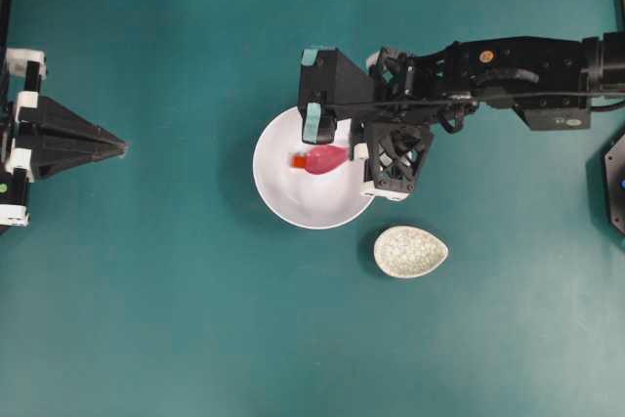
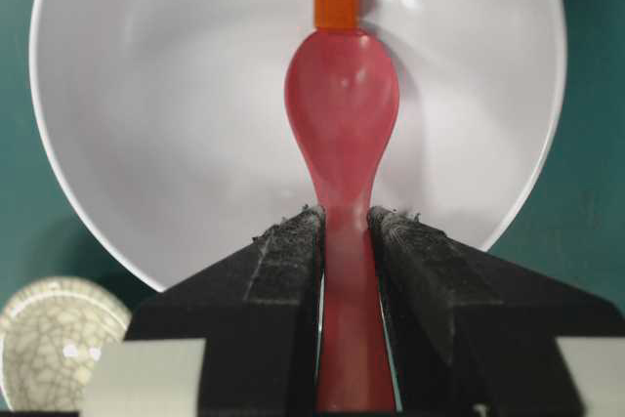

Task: Grip the spoon and scoop the red block from the bowl with right arm.
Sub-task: 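Lower the spoon into the bowl and push it under the red cube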

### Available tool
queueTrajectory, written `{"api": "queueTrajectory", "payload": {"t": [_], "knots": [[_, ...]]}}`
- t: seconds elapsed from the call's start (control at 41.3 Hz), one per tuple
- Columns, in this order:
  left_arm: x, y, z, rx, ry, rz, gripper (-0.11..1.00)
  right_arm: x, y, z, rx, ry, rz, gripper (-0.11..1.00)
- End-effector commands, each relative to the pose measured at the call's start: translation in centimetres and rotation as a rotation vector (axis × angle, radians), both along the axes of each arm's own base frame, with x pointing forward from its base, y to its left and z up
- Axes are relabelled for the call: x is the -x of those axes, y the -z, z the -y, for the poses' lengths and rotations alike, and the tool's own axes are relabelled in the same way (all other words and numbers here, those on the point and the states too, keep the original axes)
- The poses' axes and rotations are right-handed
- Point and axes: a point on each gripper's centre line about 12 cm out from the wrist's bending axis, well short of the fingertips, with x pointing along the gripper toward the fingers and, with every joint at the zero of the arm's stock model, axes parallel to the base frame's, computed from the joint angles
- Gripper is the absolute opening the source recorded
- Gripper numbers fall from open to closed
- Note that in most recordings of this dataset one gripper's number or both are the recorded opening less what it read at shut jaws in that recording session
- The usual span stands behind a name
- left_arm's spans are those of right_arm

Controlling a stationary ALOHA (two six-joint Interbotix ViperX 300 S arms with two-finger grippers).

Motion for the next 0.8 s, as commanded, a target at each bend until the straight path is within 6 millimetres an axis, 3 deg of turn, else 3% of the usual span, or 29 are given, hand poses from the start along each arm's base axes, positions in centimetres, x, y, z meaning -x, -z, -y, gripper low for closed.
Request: {"api": "queueTrajectory", "payload": {"t": [0.0, 0.776], "knots": [[-0.25, -0.94, -0.06, -0.003, -0.002, 0.025, 0.0, -0.8, -1.66, 0.16, -0.004, 0.013, 0.057, 0.25], [-0.24, -0.87, -0.06, -0.004, -0.002, 0.023, 0.0, -1.69, -2.05, -0.58, -0.02, 0.02, 0.131, 0.25]]}}
